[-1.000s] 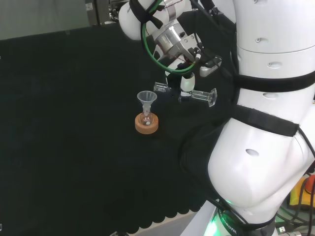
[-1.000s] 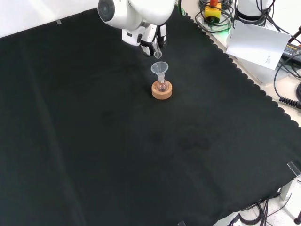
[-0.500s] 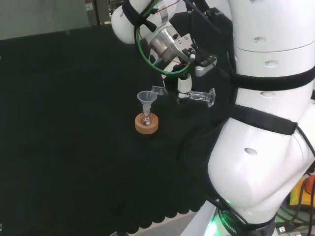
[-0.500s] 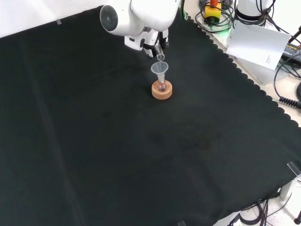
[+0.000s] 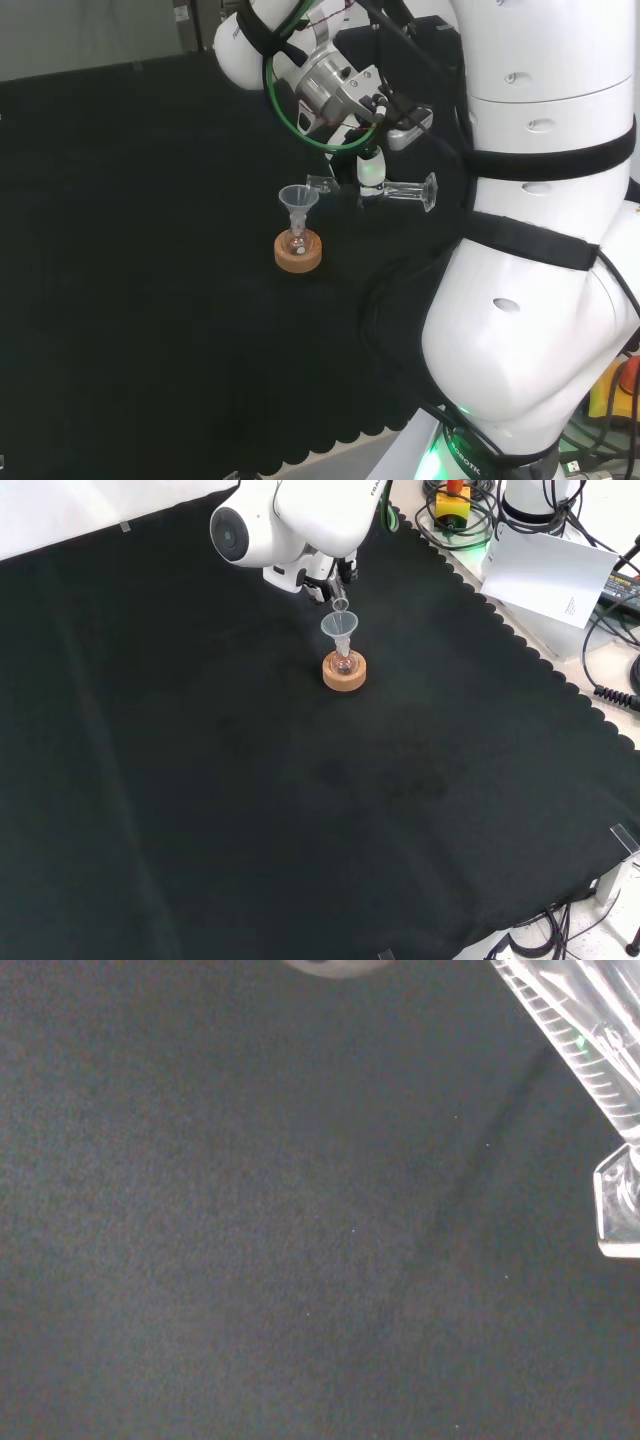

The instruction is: Pour the water from the graduated cylinder into the round-bottom flask.

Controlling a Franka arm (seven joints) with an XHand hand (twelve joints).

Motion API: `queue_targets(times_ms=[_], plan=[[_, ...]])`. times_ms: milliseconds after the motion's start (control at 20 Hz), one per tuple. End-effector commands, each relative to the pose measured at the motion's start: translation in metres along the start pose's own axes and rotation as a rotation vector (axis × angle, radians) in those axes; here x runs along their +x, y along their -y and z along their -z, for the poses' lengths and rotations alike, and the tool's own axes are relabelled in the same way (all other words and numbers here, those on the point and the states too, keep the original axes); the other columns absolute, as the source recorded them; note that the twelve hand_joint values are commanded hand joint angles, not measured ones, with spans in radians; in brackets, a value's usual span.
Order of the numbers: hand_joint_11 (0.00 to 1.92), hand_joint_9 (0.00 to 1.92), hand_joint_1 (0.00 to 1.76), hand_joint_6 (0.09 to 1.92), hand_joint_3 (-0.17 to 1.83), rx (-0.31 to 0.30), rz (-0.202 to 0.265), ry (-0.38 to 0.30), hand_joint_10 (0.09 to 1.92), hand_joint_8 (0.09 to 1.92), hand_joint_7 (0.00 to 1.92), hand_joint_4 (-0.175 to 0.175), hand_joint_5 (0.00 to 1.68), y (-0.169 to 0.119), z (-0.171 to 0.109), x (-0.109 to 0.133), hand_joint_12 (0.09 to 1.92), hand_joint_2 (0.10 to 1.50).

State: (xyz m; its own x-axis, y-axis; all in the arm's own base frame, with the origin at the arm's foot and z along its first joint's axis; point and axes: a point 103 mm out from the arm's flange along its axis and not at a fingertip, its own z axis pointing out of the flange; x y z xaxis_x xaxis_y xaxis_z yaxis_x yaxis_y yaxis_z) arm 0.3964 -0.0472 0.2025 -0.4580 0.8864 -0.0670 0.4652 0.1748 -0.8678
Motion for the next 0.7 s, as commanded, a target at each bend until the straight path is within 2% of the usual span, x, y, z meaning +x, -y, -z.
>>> queue_targets(times_ms=[50,700], plan=[[1.34,1.49,1.27,0.92,0.0,0.025,-0.022,0.016,0.09,0.9,1.06,-0.175,1.03,0.0023,0.0044,0.0007,0.69,1.09],[1.34,1.5,1.27,0.92,0.0,0.079,-0.056,0.039,0.09,0.9,1.06,-0.175,1.03,0.0099,0.0133,0.0006,0.69,1.08]])
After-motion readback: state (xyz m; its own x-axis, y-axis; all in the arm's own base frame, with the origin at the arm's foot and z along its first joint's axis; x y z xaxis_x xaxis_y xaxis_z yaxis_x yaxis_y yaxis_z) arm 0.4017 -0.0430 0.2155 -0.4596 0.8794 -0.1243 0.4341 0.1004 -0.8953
